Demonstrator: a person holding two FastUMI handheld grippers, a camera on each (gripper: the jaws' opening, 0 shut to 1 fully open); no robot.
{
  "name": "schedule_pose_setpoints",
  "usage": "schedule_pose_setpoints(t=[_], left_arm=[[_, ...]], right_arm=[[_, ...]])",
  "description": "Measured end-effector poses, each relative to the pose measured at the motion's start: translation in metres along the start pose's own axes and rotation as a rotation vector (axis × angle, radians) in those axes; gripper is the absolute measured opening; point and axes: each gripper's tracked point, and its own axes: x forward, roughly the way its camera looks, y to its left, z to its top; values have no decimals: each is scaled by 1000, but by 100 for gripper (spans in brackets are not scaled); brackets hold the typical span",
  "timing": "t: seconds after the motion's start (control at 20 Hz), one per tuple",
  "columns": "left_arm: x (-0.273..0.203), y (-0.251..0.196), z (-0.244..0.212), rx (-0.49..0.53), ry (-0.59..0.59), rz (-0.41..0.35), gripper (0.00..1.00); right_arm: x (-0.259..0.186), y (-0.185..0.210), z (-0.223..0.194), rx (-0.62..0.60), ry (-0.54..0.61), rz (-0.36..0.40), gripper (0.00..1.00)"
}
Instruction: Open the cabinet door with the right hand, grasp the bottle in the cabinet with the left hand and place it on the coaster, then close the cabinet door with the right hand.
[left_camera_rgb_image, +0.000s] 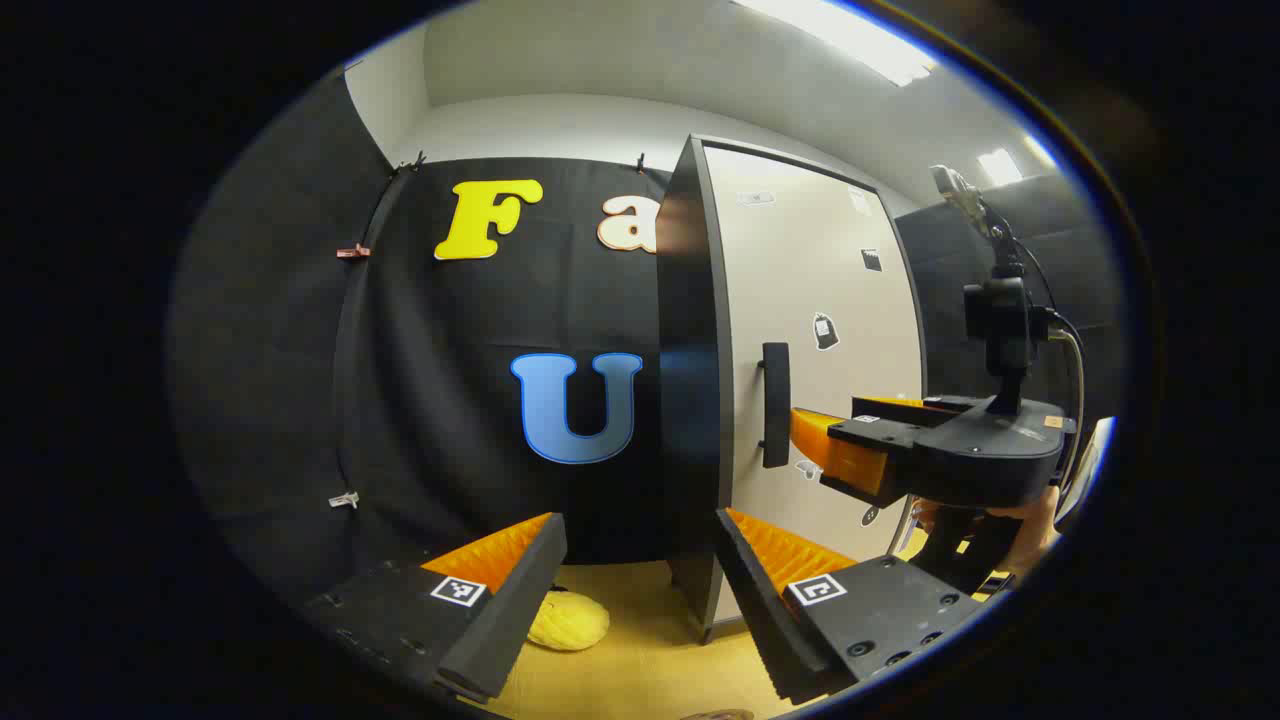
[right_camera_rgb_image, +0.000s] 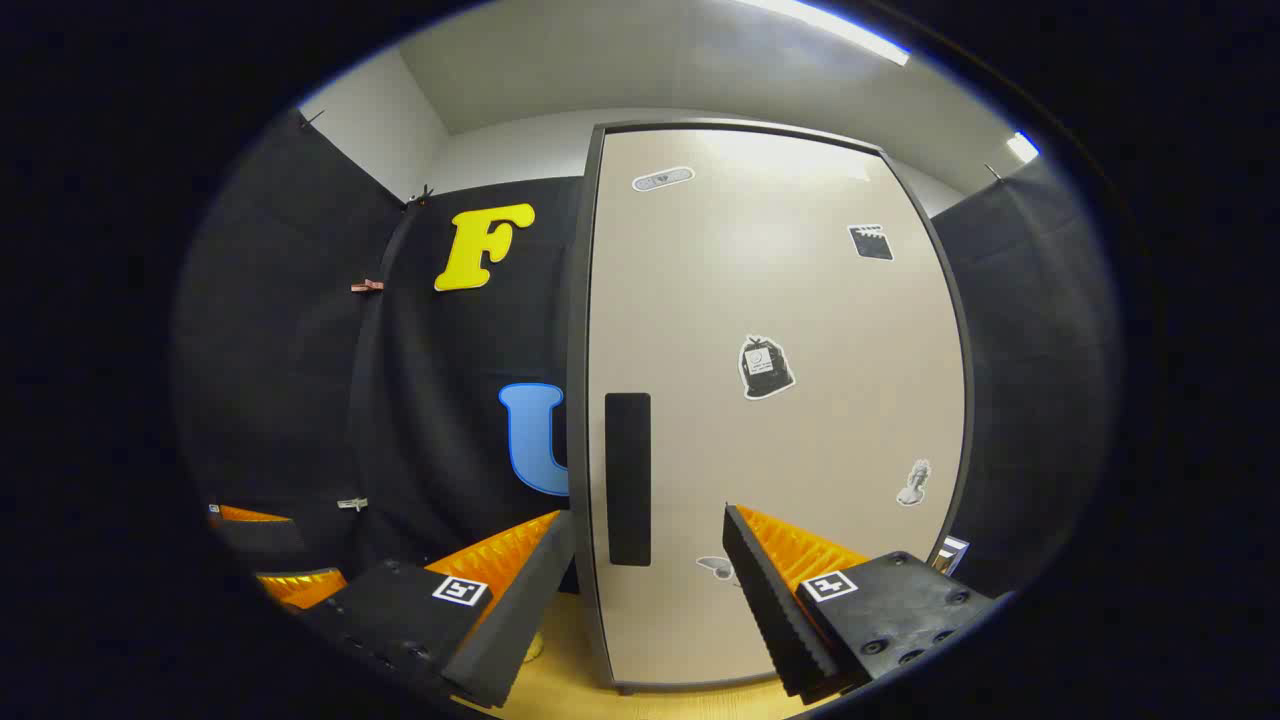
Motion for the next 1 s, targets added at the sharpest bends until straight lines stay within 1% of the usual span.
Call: schedule_pose_setpoints(t=[0.15,0.3,0.5,0.7,0.85,1.0], left_arm=[[2,6,-1,1,-1,14,94],[5,4,-1,-12,-2,8,94],[17,8,2,12,-9,15,94],[27,6,5,-19,-13,6,94],[30,8,5,-15,-14,13,94],[33,8,7,-18,-22,13,94]], right_arm=[[-3,-3,-3,-6,4,-10,98],[-9,-7,-1,-21,3,-15,98],[-22,-10,3,-8,1,-10,98],[-35,-16,2,-16,5,-14,98],[-38,-22,-6,-27,35,-19,98],[-39,-23,-4,-15,28,-11,98]])
